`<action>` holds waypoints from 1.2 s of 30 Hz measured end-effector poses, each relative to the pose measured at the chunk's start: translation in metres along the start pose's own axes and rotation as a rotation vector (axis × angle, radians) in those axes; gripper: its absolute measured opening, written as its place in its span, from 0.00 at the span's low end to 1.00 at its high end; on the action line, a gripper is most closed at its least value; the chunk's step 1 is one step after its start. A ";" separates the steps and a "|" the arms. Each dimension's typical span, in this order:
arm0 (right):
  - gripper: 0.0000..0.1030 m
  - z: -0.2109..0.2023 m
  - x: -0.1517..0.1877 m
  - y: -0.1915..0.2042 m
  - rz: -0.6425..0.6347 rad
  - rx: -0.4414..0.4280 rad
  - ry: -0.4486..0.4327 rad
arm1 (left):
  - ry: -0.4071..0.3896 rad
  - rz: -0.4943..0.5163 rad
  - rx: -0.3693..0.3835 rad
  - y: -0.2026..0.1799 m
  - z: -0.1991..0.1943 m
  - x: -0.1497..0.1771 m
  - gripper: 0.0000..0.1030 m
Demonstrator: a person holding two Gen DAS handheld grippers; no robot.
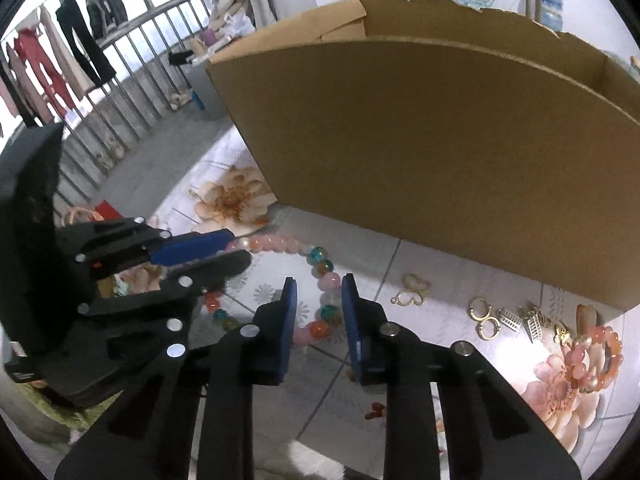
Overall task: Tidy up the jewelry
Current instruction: 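Grasp the multicolour bead bracelet with the left gripper and lift it toward the box, then lower the bracelet into the box and open the left gripper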
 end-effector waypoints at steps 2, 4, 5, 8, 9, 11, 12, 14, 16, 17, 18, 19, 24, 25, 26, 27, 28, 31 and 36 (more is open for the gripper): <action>0.15 0.001 0.001 0.000 -0.004 0.010 -0.005 | -0.004 0.004 -0.002 0.000 0.001 -0.001 0.09; 0.11 0.002 0.000 -0.001 -0.012 0.023 -0.003 | -0.008 0.003 -0.003 0.000 0.002 -0.002 0.09; 0.10 0.001 0.001 -0.002 -0.005 0.015 -0.002 | -0.010 0.005 -0.001 0.000 0.002 -0.002 0.09; 0.10 -0.001 0.002 -0.008 0.025 -0.013 0.002 | -0.028 0.007 0.006 -0.001 -0.004 -0.002 0.09; 0.10 -0.001 0.002 -0.009 0.035 -0.025 0.001 | -0.036 0.009 0.009 -0.001 -0.007 -0.004 0.09; 0.09 -0.006 0.003 -0.012 0.055 -0.048 -0.007 | -0.052 0.011 0.013 -0.003 -0.014 -0.006 0.09; 0.09 -0.008 0.004 -0.013 0.060 -0.054 -0.011 | -0.061 0.010 0.017 -0.004 -0.018 -0.007 0.09; 0.09 -0.014 0.004 -0.014 0.073 -0.073 -0.023 | -0.077 0.008 0.028 -0.006 -0.028 -0.010 0.09; 0.09 -0.021 0.004 -0.015 0.082 -0.086 -0.038 | -0.101 0.010 0.039 -0.009 -0.039 -0.014 0.09; 0.09 -0.027 0.004 -0.016 0.084 -0.091 -0.052 | -0.112 0.010 0.046 -0.010 -0.044 -0.016 0.09; 0.09 -0.030 0.004 -0.016 0.086 -0.095 -0.060 | -0.123 0.009 0.055 -0.012 -0.050 -0.018 0.09; 0.09 -0.035 0.004 -0.017 0.089 -0.102 -0.070 | -0.140 0.010 0.068 -0.014 -0.059 -0.021 0.09; 0.09 -0.072 -0.004 -0.019 0.092 -0.127 -0.160 | -0.230 0.030 0.128 -0.027 -0.099 -0.039 0.09; 0.09 -0.080 -0.007 -0.020 0.089 -0.130 -0.182 | -0.255 0.043 0.136 -0.028 -0.107 -0.046 0.09; 0.09 -0.093 -0.014 -0.020 0.083 -0.133 -0.219 | -0.281 0.057 0.141 -0.031 -0.116 -0.053 0.09; 0.09 -0.101 -0.019 -0.021 0.080 -0.136 -0.243 | -0.304 0.070 0.146 -0.034 -0.123 -0.060 0.09; 0.09 -0.111 -0.025 -0.023 0.075 -0.140 -0.272 | -0.332 0.083 0.154 -0.036 -0.131 -0.070 0.09; 0.09 -0.130 -0.045 -0.030 0.061 -0.147 -0.329 | -0.395 0.118 0.183 -0.040 -0.143 -0.098 0.09; 0.09 -0.135 -0.091 -0.055 0.057 -0.125 -0.350 | -0.406 0.147 0.158 -0.037 -0.123 -0.145 0.09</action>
Point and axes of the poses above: each gripper's, at about its wrist camera, not at the fingertips, and z roughly the way its jaws point, y to its left, x to its underside, the point moved 2 cm from there along z, roughly the way its jaws point, and after that the axes turned 7 degrees about x, right-handed, at the moved point
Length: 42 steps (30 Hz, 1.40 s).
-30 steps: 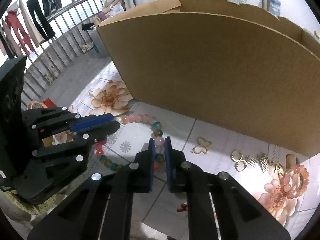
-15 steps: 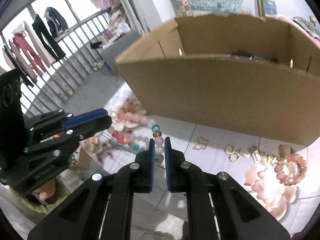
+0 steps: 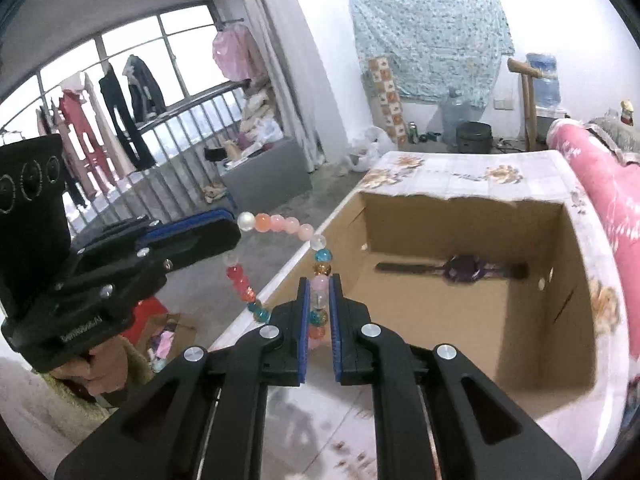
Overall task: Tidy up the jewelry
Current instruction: 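Lower the bracelet into the box and open the left gripper, then withdraw both grippers from the box toward the gold charms on the table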
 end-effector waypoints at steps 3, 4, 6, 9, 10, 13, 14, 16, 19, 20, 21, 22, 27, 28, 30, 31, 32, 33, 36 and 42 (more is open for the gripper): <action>0.09 0.030 -0.017 -0.020 0.041 -0.007 0.066 | 0.052 -0.026 -0.010 0.014 0.031 -0.005 0.09; 0.09 0.038 -0.021 -0.023 0.050 -0.002 0.087 | 0.077 -0.048 -0.012 0.022 0.044 -0.003 0.09; 0.09 0.060 -0.025 -0.034 0.069 0.000 0.138 | 0.123 -0.074 -0.020 0.032 0.062 0.002 0.09; 0.10 0.096 -0.026 -0.045 0.086 0.008 0.221 | 0.194 -0.102 -0.037 0.046 0.087 0.015 0.09; 0.10 0.104 -0.025 -0.046 0.089 0.009 0.241 | 0.208 -0.106 -0.044 0.048 0.091 0.021 0.10; 0.10 0.133 -0.020 -0.057 0.100 0.057 0.303 | 0.255 -0.131 -0.093 0.063 0.110 0.033 0.39; 0.10 0.137 -0.019 -0.061 0.109 0.077 0.304 | 0.255 -0.137 -0.105 0.067 0.110 0.034 0.40; 0.11 0.136 -0.018 -0.065 0.116 0.088 0.288 | 0.248 -0.161 -0.105 0.074 0.109 0.037 0.40; 0.12 0.123 -0.017 -0.071 0.138 0.092 0.248 | 0.215 -0.183 -0.107 0.077 0.096 0.038 0.40; 0.15 0.117 -0.017 -0.073 0.142 0.097 0.233 | 0.207 -0.187 -0.111 0.077 0.093 0.039 0.40; 0.16 0.111 -0.016 -0.074 0.146 0.102 0.219 | 0.195 -0.192 -0.108 0.077 0.088 0.039 0.40; 0.19 0.105 -0.016 -0.076 0.149 0.108 0.204 | 0.181 -0.197 -0.114 0.077 0.081 0.039 0.40; 0.28 0.061 -0.010 -0.077 0.172 0.123 0.119 | 0.121 -0.202 -0.102 0.069 0.052 0.039 0.41; 0.30 0.050 -0.008 -0.076 0.175 0.120 0.096 | 0.112 -0.202 -0.098 0.067 0.048 0.038 0.41; 0.34 0.032 -0.006 -0.073 0.179 0.115 0.062 | 0.085 -0.200 -0.089 0.061 0.034 0.040 0.45; 0.37 0.022 -0.003 -0.071 0.178 0.108 0.043 | 0.068 -0.199 -0.084 0.057 0.026 0.042 0.46; 0.38 0.014 -0.001 -0.069 0.175 0.104 0.029 | 0.059 -0.197 -0.079 0.054 0.021 0.042 0.49; 0.39 0.007 0.001 -0.068 0.171 0.101 0.020 | 0.048 -0.194 -0.073 0.050 0.015 0.044 0.52; 0.39 -0.013 0.012 -0.062 0.155 0.083 0.010 | 0.023 -0.195 -0.047 0.040 0.001 0.052 0.57; 0.54 -0.034 0.046 -0.049 0.126 0.063 0.047 | 0.044 -0.186 0.018 0.019 -0.009 0.082 0.68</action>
Point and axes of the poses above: each gripper's, at about its wrist camera, not at the fingertips, and z roughly the way its jaws point, y to its left, x to its underside, the point moved 2 cm from there along z, roughly the way its jaws point, and after that the axes turned 7 degrees about x, right-handed, at the moved point
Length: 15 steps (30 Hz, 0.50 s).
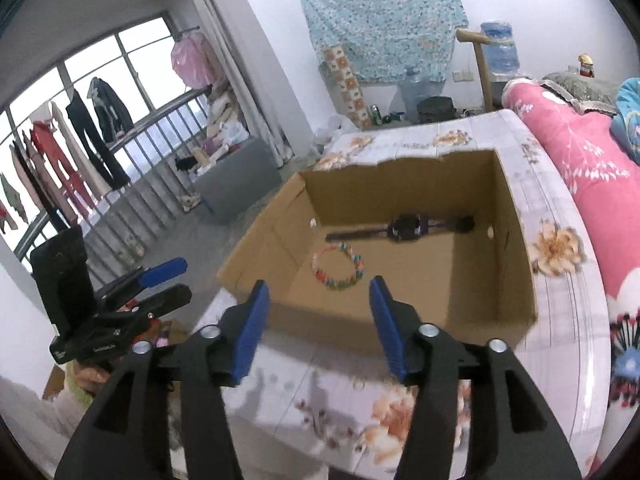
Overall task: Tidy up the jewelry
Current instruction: 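Withdraw both grippers from the box toward the gold charms on the table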
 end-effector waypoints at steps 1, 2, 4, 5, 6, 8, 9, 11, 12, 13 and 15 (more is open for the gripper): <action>0.58 0.000 0.004 0.000 0.001 0.003 0.008 | 0.014 -0.002 0.008 -0.001 0.002 0.006 0.69; 0.61 0.002 0.012 0.000 0.005 0.009 0.025 | 0.031 -0.008 0.014 -0.003 0.005 0.012 0.70; 0.65 0.007 0.023 0.000 0.009 0.026 0.055 | 0.061 -0.024 0.018 -0.004 0.012 0.024 0.71; 0.66 0.011 0.029 -0.001 0.016 0.039 0.074 | 0.071 -0.031 0.018 -0.006 0.015 0.029 0.71; 0.69 0.015 0.034 -0.002 0.027 0.049 0.093 | 0.079 -0.037 0.017 -0.004 0.018 0.033 0.71; 0.73 0.024 0.040 -0.007 0.053 0.079 0.128 | 0.098 -0.048 0.023 -0.003 0.026 0.038 0.72; 0.74 0.028 0.042 -0.009 0.064 0.095 0.142 | 0.108 -0.048 0.024 -0.003 0.030 0.040 0.73; 0.76 0.035 0.045 -0.015 0.097 0.137 0.170 | 0.122 -0.041 0.016 -0.002 0.036 0.041 0.74; 0.77 0.039 0.045 -0.017 0.109 0.149 0.179 | 0.131 -0.036 0.011 -0.002 0.040 0.041 0.75; 0.78 0.043 0.045 -0.021 0.126 0.163 0.193 | 0.141 -0.032 0.002 -0.001 0.045 0.041 0.75; 0.79 0.049 0.043 -0.028 0.160 0.197 0.210 | 0.152 -0.034 -0.010 0.001 0.053 0.040 0.75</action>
Point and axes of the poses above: each gripper's, at about its wrist camera, not at the fingertips, and z roughly the way its jaws point, y to its left, x to its underside, the point moved 2 cm from there along z, roughly the way its jaws point, and after that the axes turned 7 degrees about x, right-handed, at the moved point
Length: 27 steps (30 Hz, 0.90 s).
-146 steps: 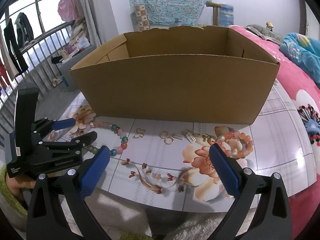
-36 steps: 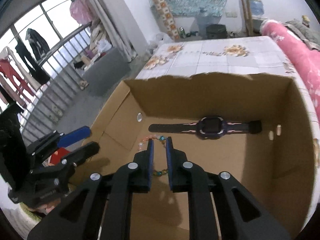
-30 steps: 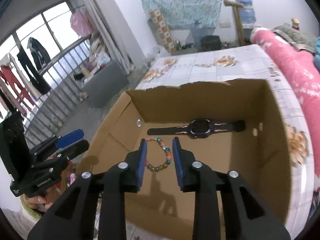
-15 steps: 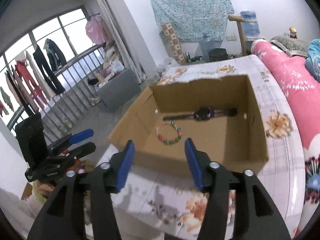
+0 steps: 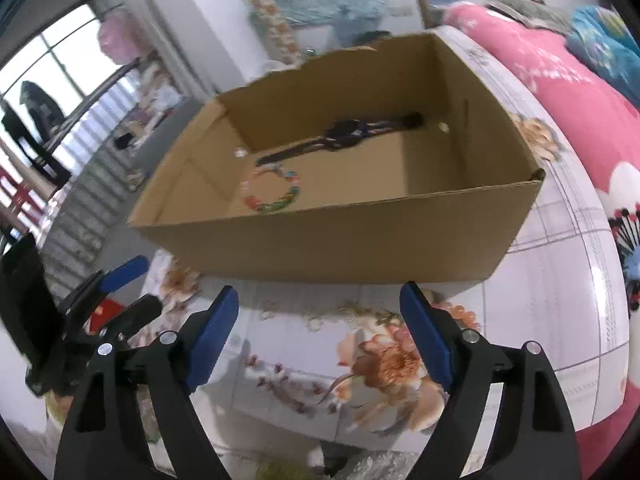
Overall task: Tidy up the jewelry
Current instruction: 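Withdraw both grippers from the box toward the gold charms on the table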
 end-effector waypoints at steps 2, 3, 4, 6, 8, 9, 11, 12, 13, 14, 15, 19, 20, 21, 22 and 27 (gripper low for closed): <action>0.81 0.005 -0.005 -0.005 0.013 0.022 0.005 | 0.013 -0.009 -0.008 0.001 0.008 -0.002 0.75; 0.81 0.008 -0.007 -0.007 0.022 0.042 0.008 | 0.017 -0.016 -0.010 0.002 0.011 -0.004 0.75; 0.81 0.009 -0.009 -0.007 0.027 0.054 0.009 | 0.018 -0.021 -0.008 0.003 0.014 -0.006 0.75; 0.82 0.012 -0.012 -0.009 0.035 0.074 0.010 | 0.016 -0.030 -0.007 0.004 0.018 -0.009 0.78; 0.83 0.013 -0.016 -0.009 0.039 0.086 0.005 | 0.016 -0.034 -0.011 0.004 0.020 -0.012 0.80; 0.84 0.014 -0.018 -0.009 0.041 0.094 0.002 | 0.017 -0.036 -0.018 0.005 0.022 -0.013 0.80; 0.85 0.015 -0.021 -0.009 0.049 0.093 0.002 | 0.015 -0.044 -0.019 0.006 0.024 -0.015 0.80; 0.85 0.015 -0.022 -0.008 0.052 0.091 0.001 | 0.014 -0.051 -0.016 0.007 0.025 -0.016 0.80; 0.86 0.016 -0.022 -0.008 0.055 0.091 0.000 | 0.013 -0.057 -0.013 0.008 0.026 -0.017 0.80; 0.86 0.017 -0.024 -0.007 0.058 0.093 -0.004 | 0.011 -0.061 -0.011 0.009 0.027 -0.018 0.80; 0.86 0.018 -0.024 -0.008 0.060 0.094 -0.006 | 0.008 -0.064 -0.009 0.009 0.028 -0.019 0.80; 0.86 0.021 -0.026 -0.008 0.072 0.114 -0.016 | 0.001 -0.062 -0.015 0.009 0.031 -0.020 0.80; 0.86 0.020 -0.025 -0.007 0.065 0.132 -0.024 | -0.001 -0.060 -0.018 0.008 0.031 -0.018 0.80; 0.86 0.019 -0.023 -0.005 0.054 0.143 -0.033 | -0.004 -0.056 -0.022 0.008 0.030 -0.017 0.80; 0.88 0.018 -0.020 -0.004 0.043 0.154 -0.041 | -0.002 -0.053 -0.022 0.007 0.030 -0.014 0.80; 0.94 0.011 -0.005 0.006 -0.077 0.335 -0.102 | 0.047 -0.051 -0.023 0.006 0.033 0.002 0.81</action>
Point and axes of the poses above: each gripper's, at about its wrist camera, not at the fingertips, and z roughly the way its jaws point, y to its left, x to its underside, the point moved 2 cm from there along z, roughly the way its jaws point, and after that the axes turned 7 degrees about x, right-handed, at the moved point
